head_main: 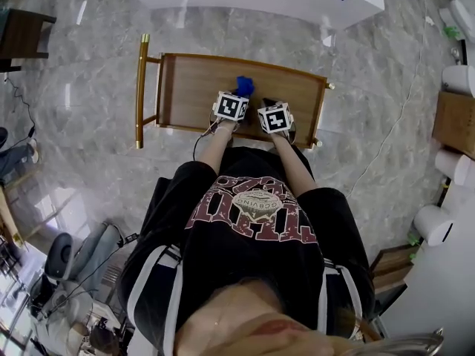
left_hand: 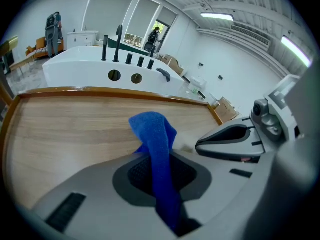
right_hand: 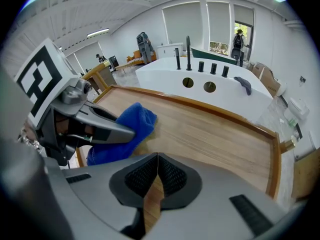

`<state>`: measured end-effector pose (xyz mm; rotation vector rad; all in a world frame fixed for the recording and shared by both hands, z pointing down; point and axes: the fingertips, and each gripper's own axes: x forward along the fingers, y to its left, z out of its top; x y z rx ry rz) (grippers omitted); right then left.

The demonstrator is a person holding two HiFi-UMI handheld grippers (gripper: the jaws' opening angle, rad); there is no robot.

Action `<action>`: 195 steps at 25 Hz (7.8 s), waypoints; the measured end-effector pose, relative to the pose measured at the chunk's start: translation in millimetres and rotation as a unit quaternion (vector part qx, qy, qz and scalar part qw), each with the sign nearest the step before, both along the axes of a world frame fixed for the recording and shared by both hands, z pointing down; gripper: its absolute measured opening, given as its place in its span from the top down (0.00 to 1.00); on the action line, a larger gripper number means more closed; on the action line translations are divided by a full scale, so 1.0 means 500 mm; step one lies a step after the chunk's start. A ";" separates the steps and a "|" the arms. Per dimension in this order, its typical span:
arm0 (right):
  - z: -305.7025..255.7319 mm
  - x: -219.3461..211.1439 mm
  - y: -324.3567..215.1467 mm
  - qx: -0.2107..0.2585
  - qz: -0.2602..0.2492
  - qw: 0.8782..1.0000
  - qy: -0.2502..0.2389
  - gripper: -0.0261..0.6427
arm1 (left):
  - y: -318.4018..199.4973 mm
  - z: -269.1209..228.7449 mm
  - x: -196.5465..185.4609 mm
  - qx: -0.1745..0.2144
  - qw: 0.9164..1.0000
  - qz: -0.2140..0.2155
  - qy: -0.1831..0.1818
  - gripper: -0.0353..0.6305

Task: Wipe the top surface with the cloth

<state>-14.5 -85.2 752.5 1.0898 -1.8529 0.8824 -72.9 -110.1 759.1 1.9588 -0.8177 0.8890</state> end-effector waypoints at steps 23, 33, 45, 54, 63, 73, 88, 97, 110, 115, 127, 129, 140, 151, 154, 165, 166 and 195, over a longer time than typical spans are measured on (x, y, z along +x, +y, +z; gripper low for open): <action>0.022 -0.213 -0.017 -0.013 -0.027 1.000 -0.003 0.94 | -0.034 0.003 -0.207 0.000 1.000 -0.005 -0.009 0.80; 0.039 -0.238 -0.031 -0.013 0.020 1.000 0.000 0.94 | -0.065 0.011 -0.341 0.005 0.998 -0.046 -0.030 0.80; 0.027 -0.253 -0.026 -0.005 0.002 0.999 0.040 0.94 | -0.076 0.007 -0.466 0.006 0.995 -0.088 -0.050 0.80; 0.020 -0.318 -0.026 0.009 -0.038 0.999 -0.009 0.93 | -0.076 0.012 -0.534 0.004 0.992 -0.105 -0.075 0.80; -0.001 -0.323 -0.027 0.009 -0.052 0.999 -0.012 0.94 | -0.071 0.007 -0.571 0.006 0.988 -0.120 -0.102 0.80; 0.001 -0.319 -0.010 0.006 -0.061 0.998 -0.009 0.94 | -0.067 0.006 -0.572 0.006 0.986 -0.127 -0.110 0.80; 0.019 -0.352 0.028 -0.006 -0.088 0.996 -0.020 0.94 | -0.015 0.007 -0.587 0.006 0.983 -0.140 -0.116 0.80; 0.023 -0.384 0.037 -0.008 -0.111 0.994 -0.020 0.94 | 0.014 0.007 -0.603 0.008 0.982 -0.141 -0.123 0.80; 0.033 -0.349 0.050 -0.004 -0.110 0.993 -0.032 0.94 | 0.038 0.010 -0.608 0.012 0.976 -0.152 -0.155 0.80; 0.022 -0.302 0.057 -0.004 -0.106 0.994 -0.025 0.93 | 0.055 0.005 -0.593 0.016 0.975 -0.149 -0.167 0.80; 0.018 -0.210 0.028 0.006 -0.073 0.997 -0.037 0.94 | 0.074 0.008 -0.482 0.012 0.980 -0.110 -0.167 0.80; 0.022 -0.201 0.031 0.006 -0.071 0.997 -0.041 0.94 | 0.079 0.016 -0.467 0.012 0.981 -0.105 -0.165 0.80; 0.021 -0.140 0.059 -0.002 -0.061 0.997 -0.039 0.94 | 0.089 0.012 -0.399 0.011 0.983 -0.095 -0.157 0.80; 0.023 -0.058 0.086 0.004 -0.042 0.998 -0.043 0.94 | 0.107 0.017 -0.304 0.006 0.985 -0.086 -0.146 0.80; 0.022 -0.033 0.095 0.005 -0.037 0.998 -0.040 0.94 | 0.112 0.015 -0.271 0.008 0.987 -0.077 -0.142 0.80; 0.029 0.054 0.152 0.004 -0.012 0.999 -0.038 0.94 | 0.133 0.018 -0.162 0.013 0.990 -0.054 -0.131 0.80; 0.028 0.060 0.158 0.004 -0.007 0.999 -0.039 0.94 | 0.136 0.019 -0.152 0.013 0.990 -0.051 -0.131 0.80; 0.027 0.221 0.244 0.005 0.100 0.994 -0.035 0.93 | 0.203 0.023 0.104 0.010 0.990 0.102 -0.100 0.80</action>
